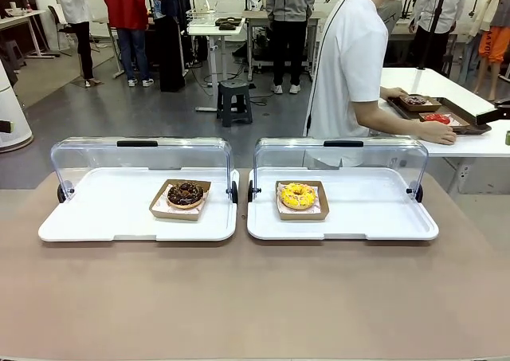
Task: Provide the desired donut to the person.
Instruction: Place the picked Paper togo box onto the Handle tray extended by the person.
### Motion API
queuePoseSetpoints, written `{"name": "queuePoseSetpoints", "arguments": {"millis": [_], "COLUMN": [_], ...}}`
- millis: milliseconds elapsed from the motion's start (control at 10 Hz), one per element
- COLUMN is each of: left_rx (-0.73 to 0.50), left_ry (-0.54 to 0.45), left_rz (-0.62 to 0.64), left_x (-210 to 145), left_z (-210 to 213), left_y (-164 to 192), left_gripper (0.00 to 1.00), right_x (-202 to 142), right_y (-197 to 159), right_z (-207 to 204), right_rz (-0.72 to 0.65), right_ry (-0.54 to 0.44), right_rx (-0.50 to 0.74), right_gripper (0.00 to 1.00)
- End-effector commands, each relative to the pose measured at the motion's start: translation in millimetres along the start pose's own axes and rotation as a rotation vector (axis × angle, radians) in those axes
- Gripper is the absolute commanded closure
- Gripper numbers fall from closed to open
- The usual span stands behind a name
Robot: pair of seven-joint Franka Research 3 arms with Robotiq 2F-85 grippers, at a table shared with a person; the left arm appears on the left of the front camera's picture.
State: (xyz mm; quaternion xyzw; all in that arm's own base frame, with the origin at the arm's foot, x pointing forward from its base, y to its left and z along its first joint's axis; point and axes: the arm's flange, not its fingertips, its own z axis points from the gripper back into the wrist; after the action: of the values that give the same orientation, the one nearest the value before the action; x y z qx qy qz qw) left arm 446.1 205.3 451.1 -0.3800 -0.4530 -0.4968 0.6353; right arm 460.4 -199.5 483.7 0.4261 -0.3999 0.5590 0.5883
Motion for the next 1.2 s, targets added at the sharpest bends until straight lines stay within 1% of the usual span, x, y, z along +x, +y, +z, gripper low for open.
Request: {"name": "queuePoseSetpoints", "arguments": {"millis": [0, 100, 200, 1100], "left_rx": [0.020, 0.023, 0.003, 0.003], "left_ry": [-0.009, 0.001, 0.001, 0.001], "left_rz": [-0.073, -0.113, -0.015, -0.015], "left_x": [8, 17, 4, 4], "left_z": [-4, -5, 1, 1], "left_y": [-7, -11, -1, -1], "left_gripper": [0.00, 0.00, 0.00, 0.00], "right_x": [1, 1, 1, 1], "right_y": [0, 0, 0, 0], "right_z": [-1, -1, -1, -1], "right_rz": [0.001, 0.001, 0.001, 0.001], "right_ry": [0.000, 0.000, 0.000, 0.000], "right_rx": [0.002, 0.002, 0.002, 0.002], "right_gripper": [0.00, 0.00, 0.00, 0.00]}}
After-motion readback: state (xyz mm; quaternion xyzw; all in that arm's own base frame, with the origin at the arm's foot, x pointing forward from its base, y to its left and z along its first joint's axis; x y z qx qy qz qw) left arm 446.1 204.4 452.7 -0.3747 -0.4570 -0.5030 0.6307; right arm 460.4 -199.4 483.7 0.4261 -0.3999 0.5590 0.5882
